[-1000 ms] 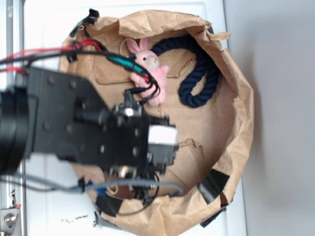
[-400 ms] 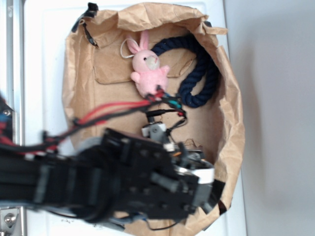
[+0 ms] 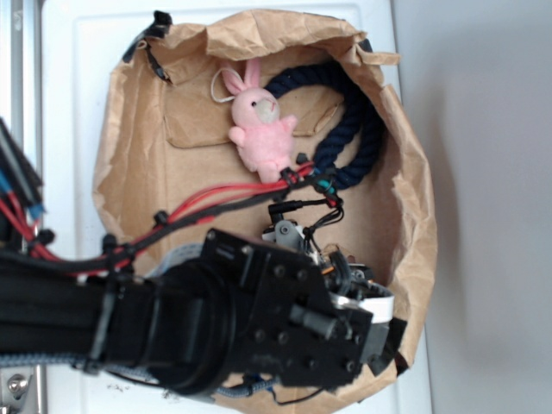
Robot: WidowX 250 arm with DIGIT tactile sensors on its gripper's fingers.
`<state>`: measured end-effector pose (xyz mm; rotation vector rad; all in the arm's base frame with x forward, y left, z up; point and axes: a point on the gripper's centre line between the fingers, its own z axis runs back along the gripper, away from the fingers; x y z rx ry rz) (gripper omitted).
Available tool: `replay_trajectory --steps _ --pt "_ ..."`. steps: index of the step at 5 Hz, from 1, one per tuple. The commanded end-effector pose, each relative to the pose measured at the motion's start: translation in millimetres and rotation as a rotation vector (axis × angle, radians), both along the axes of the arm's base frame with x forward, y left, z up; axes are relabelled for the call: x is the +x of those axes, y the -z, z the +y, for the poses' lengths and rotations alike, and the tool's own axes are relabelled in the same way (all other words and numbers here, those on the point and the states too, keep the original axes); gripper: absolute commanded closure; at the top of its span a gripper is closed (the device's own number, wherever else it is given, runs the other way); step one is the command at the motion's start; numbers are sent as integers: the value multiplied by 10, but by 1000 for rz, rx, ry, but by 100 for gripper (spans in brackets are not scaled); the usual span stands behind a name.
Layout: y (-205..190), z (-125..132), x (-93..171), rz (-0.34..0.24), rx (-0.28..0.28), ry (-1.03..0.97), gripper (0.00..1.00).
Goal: Grab the rock.
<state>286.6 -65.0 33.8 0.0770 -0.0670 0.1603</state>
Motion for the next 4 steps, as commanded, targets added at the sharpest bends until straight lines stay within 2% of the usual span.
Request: replay_trajectory --steps 1,2,3,4 --pt "-796 338 101 -34 -185 -24 100" --pt "-1147 595 123 25 -298 -5 100" --pt "-1452 812 99 59 -346 -12 100" --pt "-1631 909 37 35 -372 27 100"
